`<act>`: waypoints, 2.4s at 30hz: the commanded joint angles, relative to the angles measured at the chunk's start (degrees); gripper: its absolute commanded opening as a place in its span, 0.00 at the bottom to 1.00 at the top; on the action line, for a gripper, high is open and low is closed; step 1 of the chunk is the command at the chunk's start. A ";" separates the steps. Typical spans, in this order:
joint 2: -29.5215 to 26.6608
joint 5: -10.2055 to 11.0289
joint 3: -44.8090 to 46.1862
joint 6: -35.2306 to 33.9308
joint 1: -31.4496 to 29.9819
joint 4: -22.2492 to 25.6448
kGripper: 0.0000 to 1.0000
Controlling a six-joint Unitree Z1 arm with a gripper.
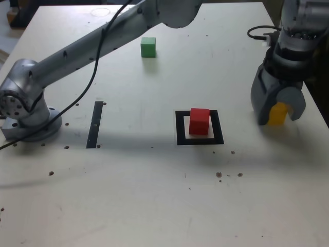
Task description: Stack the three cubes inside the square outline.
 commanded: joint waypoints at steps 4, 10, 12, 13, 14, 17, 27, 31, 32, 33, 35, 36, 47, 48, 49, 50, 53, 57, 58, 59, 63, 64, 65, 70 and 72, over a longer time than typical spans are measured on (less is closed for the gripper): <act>-3.77 0.75 3.81 0.89 -0.15 0.71 0.30; -9.67 2.02 10.62 1.86 -1.13 0.71 0.30; -11.87 2.65 13.31 2.10 -1.67 0.67 0.30; -13.08 2.97 14.85 2.17 -1.93 0.64 0.30; -14.32 3.24 16.44 2.20 -2.17 0.62 0.30; -17.93 3.79 21.01 2.04 -2.73 0.51 0.30; -26.98 1.77 30.58 1.99 -3.81 -0.39 0.30; -30.76 1.08 35.66 1.99 -3.88 -1.99 0.30; -31.64 0.99 37.03 1.97 -3.88 -2.59 0.30; -32.44 0.90 38.40 1.94 -3.87 -3.25 0.30; -33.91 0.71 41.18 1.83 -3.87 -4.79 0.30; -34.56 0.59 42.57 1.75 -3.88 -5.62 0.30; -38.15 -1.03 53.06 0.88 -3.88 -13.22 0.30; -38.20 -1.16 53.39 0.87 -3.88 -13.63 0.30; -38.23 -1.28 53.64 0.86 -3.88 -13.99 0.30; -38.23 -1.39 53.81 0.86 -3.88 -14.32 0.30; -38.09 -1.62 54.21 0.86 -3.88 -15.19 0.30; -37.71 -1.95 54.72 0.86 -3.88 -16.23 0.30; -37.58 -2.01 54.84 0.86 -3.88 -16.45 0.30; -37.44 -2.07 54.97 0.86 -3.88 -16.66 0.30; -36.77 -2.26 55.38 0.86 -3.88 -17.49 0.30; -36.63 -2.31 55.46 0.86 -3.88 -17.66 0.30; -36.50 -2.36 55.55 0.87 -3.88 -17.83 0.30; -36.00 -2.64 56.04 0.98 -3.88 -18.45 0.30; -35.83 -2.75 56.25 1.06 -3.88 -18.67 0.30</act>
